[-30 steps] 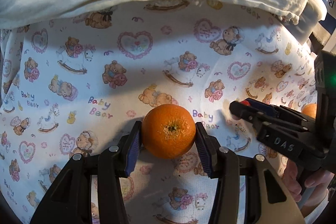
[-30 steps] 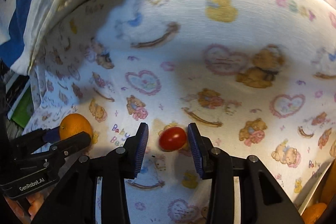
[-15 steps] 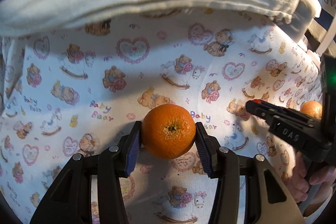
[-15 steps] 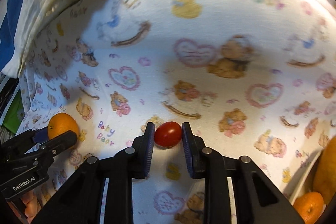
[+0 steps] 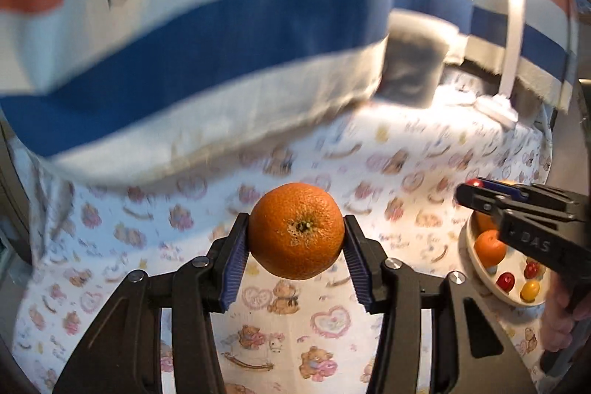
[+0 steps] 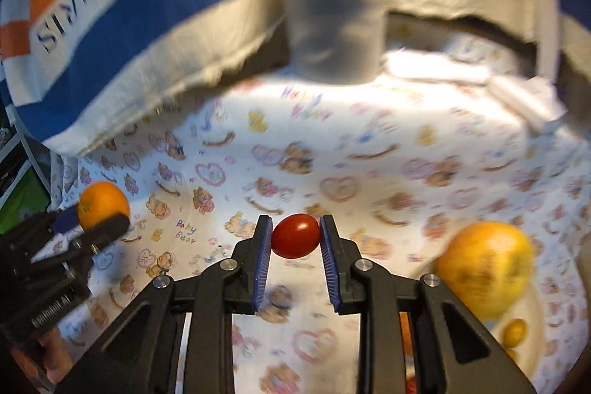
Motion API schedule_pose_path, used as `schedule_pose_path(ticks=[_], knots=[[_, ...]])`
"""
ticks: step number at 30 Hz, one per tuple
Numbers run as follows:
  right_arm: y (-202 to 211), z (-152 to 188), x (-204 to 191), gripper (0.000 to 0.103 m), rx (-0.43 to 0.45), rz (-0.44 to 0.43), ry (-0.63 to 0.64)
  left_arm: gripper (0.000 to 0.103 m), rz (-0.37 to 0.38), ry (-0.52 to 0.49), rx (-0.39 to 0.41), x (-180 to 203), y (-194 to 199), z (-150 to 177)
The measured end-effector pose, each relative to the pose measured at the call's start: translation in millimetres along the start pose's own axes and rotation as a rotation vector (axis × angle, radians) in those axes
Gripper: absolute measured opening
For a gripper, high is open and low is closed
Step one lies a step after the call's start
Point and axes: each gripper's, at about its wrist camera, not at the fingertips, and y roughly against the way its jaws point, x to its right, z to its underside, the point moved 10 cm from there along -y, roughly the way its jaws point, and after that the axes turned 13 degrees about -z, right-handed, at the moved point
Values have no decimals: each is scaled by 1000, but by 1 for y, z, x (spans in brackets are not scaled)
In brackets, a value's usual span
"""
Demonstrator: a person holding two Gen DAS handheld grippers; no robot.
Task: Organize fruits
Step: 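Lift and carry the orange with the left tool while the right tool carries the red fruit over the plate, then open the left tool over the plate while the right tool releases the red fruit onto it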
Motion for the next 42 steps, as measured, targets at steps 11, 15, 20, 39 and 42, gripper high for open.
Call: schedule_pose_path(ticks=[11,15,20,39,42], knots=[[89,19,25,27,88,3,33,48,17,-65,91,46,71,1],[117,28,36,27,114,18,53,48,57,-75,90,81,81,3],[145,38,65,27,136,47,44,48,79,-120,67,125,83,11],[146,66,151,27,149,4,-118,48,232,-160,11,251,72,26],[142,71,157,27,137,-3,-132,48,235,-159,4,258,65,29]])
